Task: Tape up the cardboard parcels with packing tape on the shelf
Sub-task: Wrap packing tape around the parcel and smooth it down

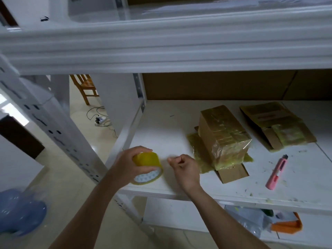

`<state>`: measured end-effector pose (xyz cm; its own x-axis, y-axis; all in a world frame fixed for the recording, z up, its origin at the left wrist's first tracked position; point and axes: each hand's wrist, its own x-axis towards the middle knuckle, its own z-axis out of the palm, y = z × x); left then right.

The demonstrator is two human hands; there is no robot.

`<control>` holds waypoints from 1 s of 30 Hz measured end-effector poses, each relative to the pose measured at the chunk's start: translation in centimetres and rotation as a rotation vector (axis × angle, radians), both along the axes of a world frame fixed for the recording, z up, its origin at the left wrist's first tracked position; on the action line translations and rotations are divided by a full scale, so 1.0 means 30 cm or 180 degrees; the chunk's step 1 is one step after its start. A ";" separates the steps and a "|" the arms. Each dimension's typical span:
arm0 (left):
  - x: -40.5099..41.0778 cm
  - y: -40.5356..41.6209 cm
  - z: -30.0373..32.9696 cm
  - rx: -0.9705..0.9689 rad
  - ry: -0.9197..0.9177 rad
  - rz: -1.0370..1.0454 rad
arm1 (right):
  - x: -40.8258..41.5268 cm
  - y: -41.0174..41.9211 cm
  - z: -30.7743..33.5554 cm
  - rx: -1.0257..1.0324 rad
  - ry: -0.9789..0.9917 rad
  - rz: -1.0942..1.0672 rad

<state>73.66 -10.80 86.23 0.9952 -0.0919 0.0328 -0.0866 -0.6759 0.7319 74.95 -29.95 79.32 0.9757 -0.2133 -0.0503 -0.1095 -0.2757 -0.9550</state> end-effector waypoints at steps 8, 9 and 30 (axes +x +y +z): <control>0.075 -0.031 0.016 0.0767 0.0463 0.0045 | 0.054 0.035 -0.139 -0.2277 -0.0478 0.0237; 0.080 -0.036 0.016 0.0676 0.0445 0.0059 | 0.053 0.039 -0.151 -0.2273 -0.0511 0.0199; 0.062 -0.425 0.010 -0.1066 0.0673 -0.0208 | -0.039 -0.501 0.198 -0.0971 -0.1147 -0.0733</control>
<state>75.52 -23.54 86.52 0.9757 -0.1742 -0.1331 0.0546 -0.3949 0.9171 73.77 -44.97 85.27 0.8458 -0.3768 0.3777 0.1205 -0.5547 -0.8233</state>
